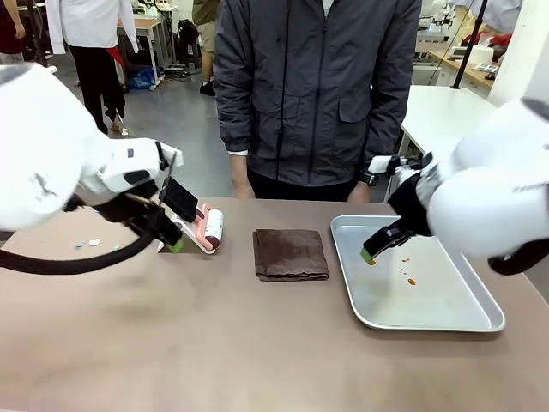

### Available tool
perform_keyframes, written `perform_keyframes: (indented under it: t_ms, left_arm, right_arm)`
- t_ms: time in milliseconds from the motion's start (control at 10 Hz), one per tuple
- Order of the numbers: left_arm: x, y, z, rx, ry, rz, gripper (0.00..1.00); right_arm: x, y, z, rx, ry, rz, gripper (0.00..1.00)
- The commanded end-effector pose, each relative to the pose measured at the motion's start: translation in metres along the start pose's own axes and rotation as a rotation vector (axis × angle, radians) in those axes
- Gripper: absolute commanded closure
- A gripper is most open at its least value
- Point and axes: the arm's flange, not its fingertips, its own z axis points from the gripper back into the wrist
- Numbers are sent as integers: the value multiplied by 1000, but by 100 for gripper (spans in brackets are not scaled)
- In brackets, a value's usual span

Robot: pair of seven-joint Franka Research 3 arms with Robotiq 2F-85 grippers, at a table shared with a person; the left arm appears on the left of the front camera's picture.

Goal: Clean the surface of the table.
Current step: Hold the Lint Roller with your left hand and the towel with your right hand.

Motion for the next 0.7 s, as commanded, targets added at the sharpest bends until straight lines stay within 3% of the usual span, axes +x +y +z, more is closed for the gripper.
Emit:
perform_keyframes:
  t_ms: [0, 200, 600]
  left_arm:
    - [-6, 10, 49, 1, 30, 193, 0]
    - [-15, 26, 77, -202, -58, 237, 0]
    - [-60, 120, 93, -535, -215, 437, 0]
  right_arm:
    - [-20, -11, 53, 153, -60, -228, 0]
    - [-40, -24, 84, 356, -112, -325, 0]
    - [-103, -101, 116, 622, -284, -650, 0]
